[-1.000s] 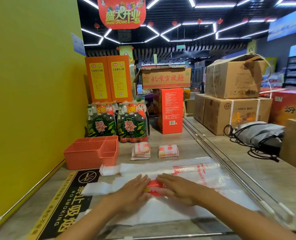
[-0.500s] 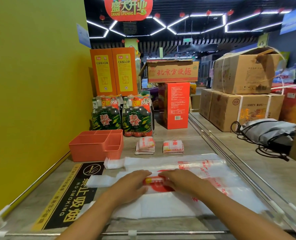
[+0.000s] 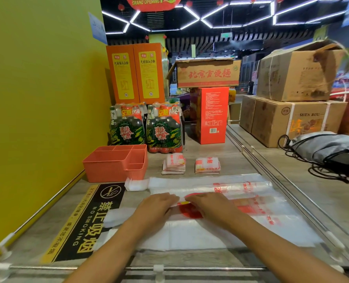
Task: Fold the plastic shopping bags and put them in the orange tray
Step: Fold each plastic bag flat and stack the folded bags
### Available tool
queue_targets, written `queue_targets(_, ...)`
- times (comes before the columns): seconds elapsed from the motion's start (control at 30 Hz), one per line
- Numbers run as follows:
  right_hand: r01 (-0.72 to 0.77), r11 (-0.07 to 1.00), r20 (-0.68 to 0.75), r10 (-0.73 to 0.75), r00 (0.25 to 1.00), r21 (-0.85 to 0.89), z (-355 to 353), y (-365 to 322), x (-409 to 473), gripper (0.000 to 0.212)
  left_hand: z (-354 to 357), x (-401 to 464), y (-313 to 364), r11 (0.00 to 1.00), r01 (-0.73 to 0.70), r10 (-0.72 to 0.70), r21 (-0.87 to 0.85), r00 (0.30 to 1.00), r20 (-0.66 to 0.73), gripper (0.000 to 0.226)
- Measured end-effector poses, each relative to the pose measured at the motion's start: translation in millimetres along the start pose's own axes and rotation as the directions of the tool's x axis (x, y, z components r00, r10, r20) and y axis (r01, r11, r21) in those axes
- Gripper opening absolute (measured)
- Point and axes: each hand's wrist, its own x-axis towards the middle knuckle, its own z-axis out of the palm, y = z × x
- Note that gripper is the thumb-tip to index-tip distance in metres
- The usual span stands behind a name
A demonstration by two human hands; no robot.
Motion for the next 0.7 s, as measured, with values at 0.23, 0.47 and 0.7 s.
queue_targets(0.23, 0.059, 0.996, -0.047, -0.062, 0.997, -0.063, 7.1, -13.8, 4.0, 0.035, 0.6, 1.7, 11.9, 0.995, -0.055, 0.05, 0.078, 0.997, 0.056, 0.043)
queue_targets(0.47, 0.021, 0.993, 0.06, -0.015, 0.998, -0.116, -8.0, 9.4, -10.4, 0.055, 6.5, -3.8, -11.2, 0.999, -0.011, 0.008, 0.031, 0.994, 0.105, 0.051)
queue_targets(0.7, -0.213, 0.94, 0.116, 0.25, 0.961, -0.265, -29.8, 81.1, -65.7, 0.043, 13.9, -0.3, -22.5, 1.0, 0.015, -0.016, 0.004, 0.992, 0.124, 0.048)
